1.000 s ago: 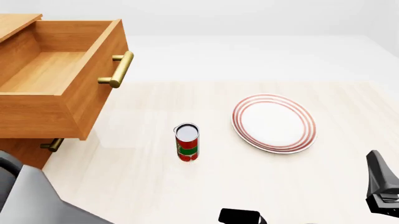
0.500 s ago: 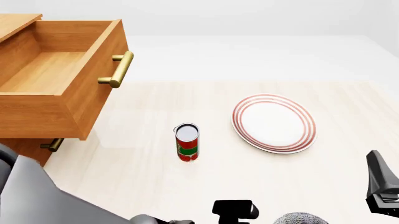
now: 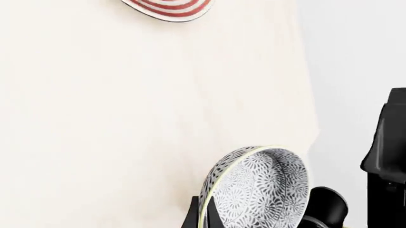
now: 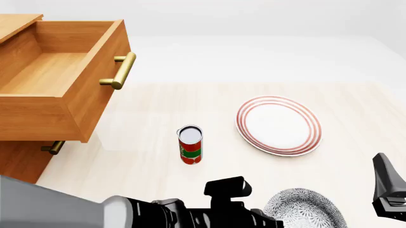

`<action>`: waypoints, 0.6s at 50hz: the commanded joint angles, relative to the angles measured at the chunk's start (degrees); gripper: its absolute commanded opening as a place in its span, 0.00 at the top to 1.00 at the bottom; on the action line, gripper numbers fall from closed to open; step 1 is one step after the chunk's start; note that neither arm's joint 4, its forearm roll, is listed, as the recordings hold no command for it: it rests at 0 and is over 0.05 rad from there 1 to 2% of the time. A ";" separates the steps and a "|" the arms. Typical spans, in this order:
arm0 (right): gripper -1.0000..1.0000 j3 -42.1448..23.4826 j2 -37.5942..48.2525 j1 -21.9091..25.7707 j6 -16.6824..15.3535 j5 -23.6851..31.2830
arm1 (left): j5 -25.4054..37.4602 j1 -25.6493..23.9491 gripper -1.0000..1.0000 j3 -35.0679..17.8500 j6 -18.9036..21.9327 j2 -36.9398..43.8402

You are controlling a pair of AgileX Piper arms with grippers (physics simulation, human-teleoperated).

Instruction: Put the bowl in the top drawer of the cabinet.

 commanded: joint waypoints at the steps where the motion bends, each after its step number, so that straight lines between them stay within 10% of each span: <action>1: 0.00 0.00 0.00 -0.01 0.00 0.00 | 3.22 1.78 1.00 -0.63 1.56 -4.16; 30: 0.00 0.00 0.00 0.00 0.00 0.00 | 14.29 8.14 1.00 -4.37 5.58 -13.20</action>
